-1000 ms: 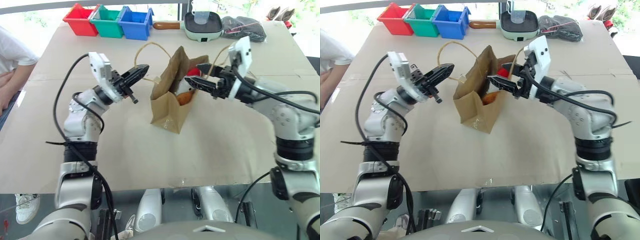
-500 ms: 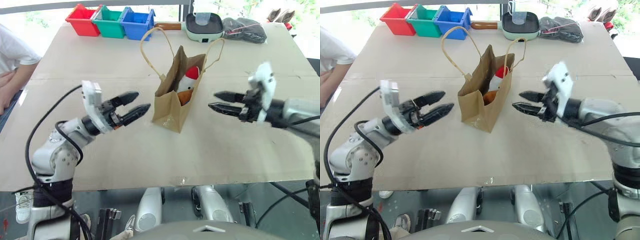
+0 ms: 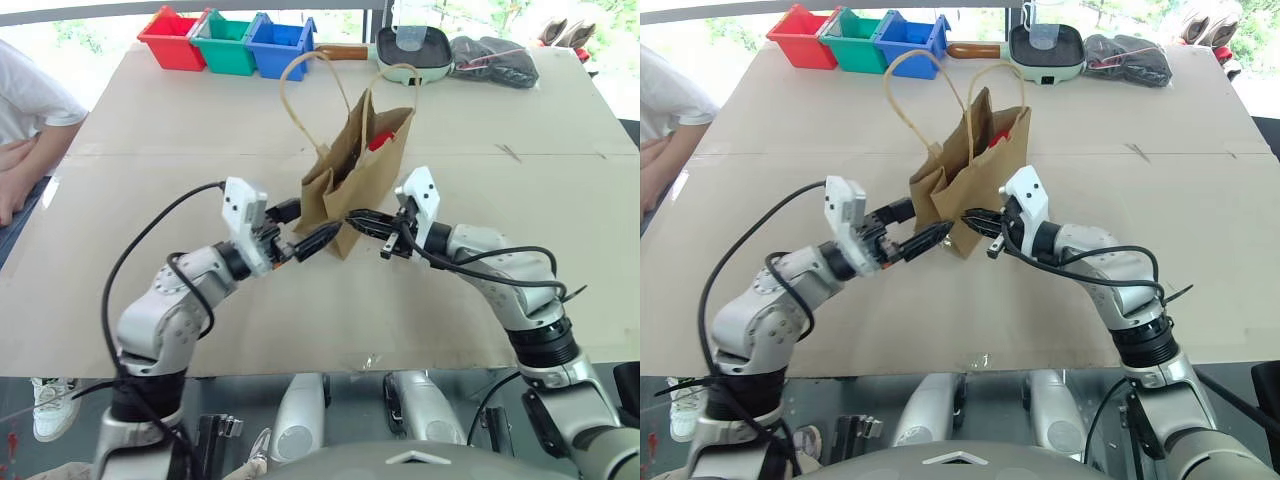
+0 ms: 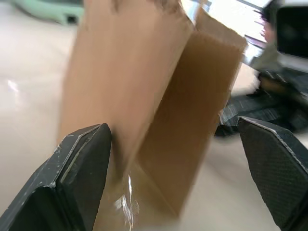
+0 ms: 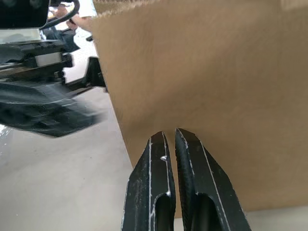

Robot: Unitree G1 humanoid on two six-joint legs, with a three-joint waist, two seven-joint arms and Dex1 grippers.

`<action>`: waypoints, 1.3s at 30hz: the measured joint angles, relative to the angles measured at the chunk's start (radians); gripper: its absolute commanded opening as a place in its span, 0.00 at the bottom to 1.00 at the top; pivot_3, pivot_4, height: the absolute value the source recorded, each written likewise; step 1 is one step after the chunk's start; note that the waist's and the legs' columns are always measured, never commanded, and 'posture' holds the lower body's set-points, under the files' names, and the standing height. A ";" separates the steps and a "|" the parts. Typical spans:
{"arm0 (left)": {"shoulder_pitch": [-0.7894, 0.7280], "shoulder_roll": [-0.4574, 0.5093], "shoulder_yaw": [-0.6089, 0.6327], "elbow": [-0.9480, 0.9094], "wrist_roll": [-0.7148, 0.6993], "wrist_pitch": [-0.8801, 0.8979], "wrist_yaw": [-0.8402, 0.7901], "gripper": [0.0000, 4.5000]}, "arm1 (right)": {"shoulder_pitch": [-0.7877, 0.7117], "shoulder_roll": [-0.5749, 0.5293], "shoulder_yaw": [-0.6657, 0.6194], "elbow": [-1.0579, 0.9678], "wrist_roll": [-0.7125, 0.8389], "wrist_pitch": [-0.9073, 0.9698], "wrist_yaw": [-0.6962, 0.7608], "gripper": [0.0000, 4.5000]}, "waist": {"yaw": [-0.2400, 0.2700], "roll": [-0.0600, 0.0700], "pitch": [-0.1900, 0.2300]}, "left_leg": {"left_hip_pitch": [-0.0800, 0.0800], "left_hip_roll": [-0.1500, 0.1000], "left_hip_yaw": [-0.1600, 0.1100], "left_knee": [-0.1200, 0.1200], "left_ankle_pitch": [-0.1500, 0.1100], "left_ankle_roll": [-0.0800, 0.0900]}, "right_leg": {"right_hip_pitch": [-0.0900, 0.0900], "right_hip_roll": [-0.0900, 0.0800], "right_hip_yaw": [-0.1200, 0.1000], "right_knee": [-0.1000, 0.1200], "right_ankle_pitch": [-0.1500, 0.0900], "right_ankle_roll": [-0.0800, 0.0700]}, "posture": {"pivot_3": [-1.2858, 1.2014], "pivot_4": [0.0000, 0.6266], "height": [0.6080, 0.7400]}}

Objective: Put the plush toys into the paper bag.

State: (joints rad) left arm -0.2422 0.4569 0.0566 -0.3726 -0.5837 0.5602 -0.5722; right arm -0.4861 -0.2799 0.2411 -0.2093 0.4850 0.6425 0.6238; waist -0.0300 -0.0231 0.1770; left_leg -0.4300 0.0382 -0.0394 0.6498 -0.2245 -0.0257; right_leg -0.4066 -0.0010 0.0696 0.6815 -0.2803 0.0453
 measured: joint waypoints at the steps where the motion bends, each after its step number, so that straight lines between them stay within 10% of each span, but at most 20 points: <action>1: -0.007 -0.012 -0.016 0.003 0.038 -0.023 0.022 1.00 | 0.002 0.002 0.000 -0.002 -0.004 -0.001 0.000 0.01 | 0.000 0.000 0.000 | 0.000 0.000 0.000 0.000 0.000 0.000 | 0.000 0.000 0.000 0.000 0.000 0.000 | 0.52 0.24 1.00; 7: -0.017 -0.097 -0.048 0.073 0.150 -0.130 0.085 0.61 | 0.083 -0.059 -0.005 -0.085 -0.056 -0.033 -0.005 0.00 | 0.001 0.000 0.000 | 0.000 0.000 0.000 0.000 0.000 0.000 | 0.000 0.000 0.000 0.001 0.000 0.000 | 0.52 0.24 1.00; 14: -0.070 -0.088 -0.005 0.198 0.148 -0.245 -0.007 0.00 | 0.212 -0.175 -0.127 -0.299 -0.032 -0.036 0.001 0.58 | 0.003 0.000 0.000 | 0.000 0.000 0.000 0.001 0.000 0.000 | 0.000 0.000 0.000 0.001 0.000 0.000 | 0.52 0.24 1.00; 17: -0.118 0.016 0.016 0.329 0.102 -0.326 -0.254 0.00 | 0.288 -0.250 -0.221 -0.384 -0.015 -0.051 0.018 0.87 | -0.001 0.000 0.000 | 0.001 0.000 0.000 0.001 0.000 0.000 | 0.000 0.001 0.000 0.001 0.000 0.000 | 0.52 0.24 1.00; 22: -0.354 0.173 0.039 0.679 0.026 -0.405 -0.774 0.00 | 0.439 -0.386 -0.439 -0.481 0.068 -0.087 0.131 0.87 | 0.009 0.000 0.000 | 0.001 0.000 0.001 0.002 0.000 0.000 | 0.001 0.001 -0.001 -0.001 0.000 0.000 | 0.52 0.24 1.00; 28: -0.619 0.141 -0.035 1.134 0.142 -0.602 -1.017 0.00 | 0.515 -0.451 -0.537 -0.480 0.100 -0.107 0.181 0.87 | 0.016 -0.001 -0.001 | 0.001 -0.001 -0.001 0.003 0.000 0.000 | 0.005 0.001 -0.002 -0.002 0.000 0.000 | 0.52 0.24 1.00; 37: -0.664 0.117 -0.019 1.301 0.207 -0.634 -1.026 0.71 | 0.459 -0.417 -0.504 -0.402 0.088 -0.142 0.164 0.88 | -0.006 -0.001 -0.001 | 0.001 0.000 -0.002 0.003 0.000 0.001 | 0.004 0.001 -0.003 0.000 0.000 0.000 | 0.52 0.24 1.00; 39: -0.584 0.156 0.021 1.173 0.176 -0.549 -0.990 0.71 | 0.459 -0.423 -0.493 -0.401 0.095 -0.141 0.172 0.88 | -0.014 -0.001 -0.001 | 0.002 0.000 -0.002 0.003 0.000 0.001 | 0.004 0.001 -0.002 0.000 0.000 0.000 | 0.52 0.24 1.00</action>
State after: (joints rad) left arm -0.8264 0.6127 0.0779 0.8006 -0.4073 0.0114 -1.5618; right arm -0.0268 -0.7032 -0.2522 -0.6105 0.5802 0.5017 0.7955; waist -0.0442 -0.0236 0.1762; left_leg -0.4282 0.0386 -0.0412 0.6527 -0.2248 -0.0251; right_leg -0.4024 0.0000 0.0677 0.6819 -0.2806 0.0455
